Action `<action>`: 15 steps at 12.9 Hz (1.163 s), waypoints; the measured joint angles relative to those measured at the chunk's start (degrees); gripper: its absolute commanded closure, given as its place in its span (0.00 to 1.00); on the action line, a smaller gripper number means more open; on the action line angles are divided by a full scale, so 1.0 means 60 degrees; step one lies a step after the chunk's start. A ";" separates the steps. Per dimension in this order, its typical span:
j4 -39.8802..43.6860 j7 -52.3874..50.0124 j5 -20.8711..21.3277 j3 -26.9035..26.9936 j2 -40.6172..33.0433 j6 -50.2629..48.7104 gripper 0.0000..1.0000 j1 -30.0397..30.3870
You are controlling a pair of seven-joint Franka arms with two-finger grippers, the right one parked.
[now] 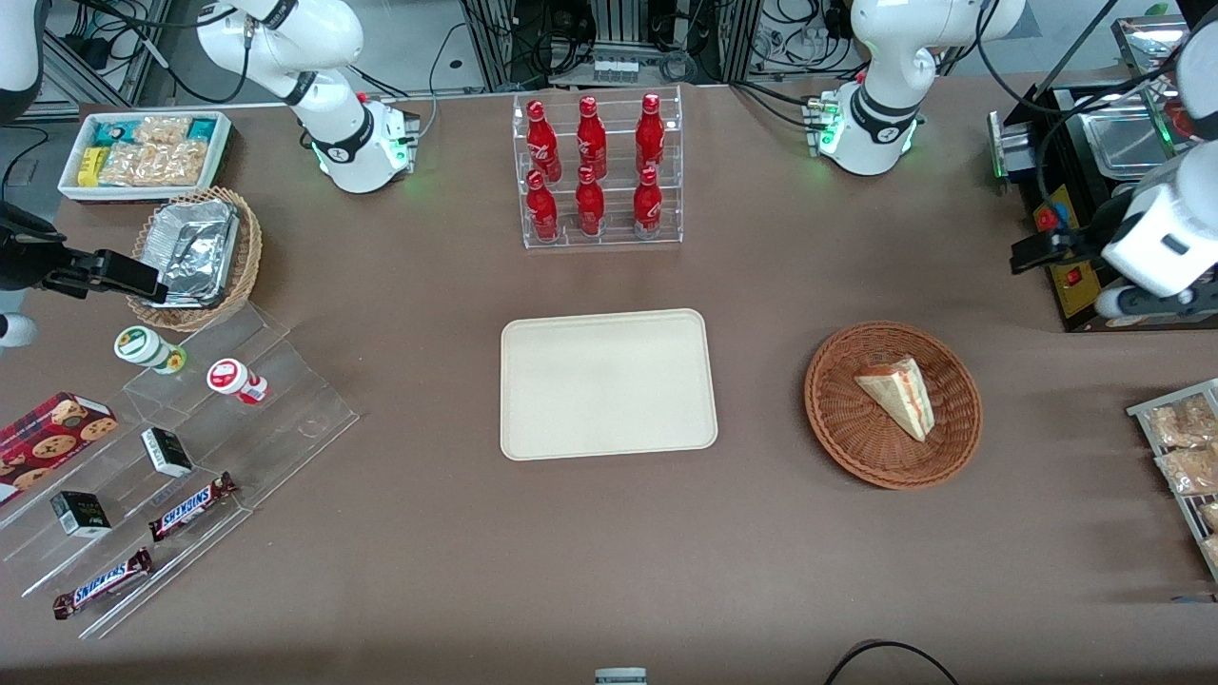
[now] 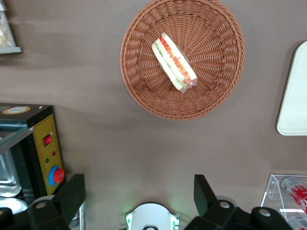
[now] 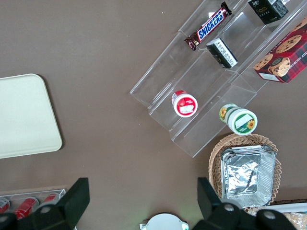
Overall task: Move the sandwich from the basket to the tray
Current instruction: 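Move the left gripper over the wrapped sandwich in the wicker basket, then lower the left gripper and close it on the wrapped sandwich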
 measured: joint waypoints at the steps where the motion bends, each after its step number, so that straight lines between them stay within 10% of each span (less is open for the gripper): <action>1: -0.0438 0.0003 0.0000 -0.0040 -0.0010 0.0470 0.00 -0.0035; 15: -0.4744 -0.4414 0.0002 -0.0345 -0.0262 0.6425 0.00 -0.0415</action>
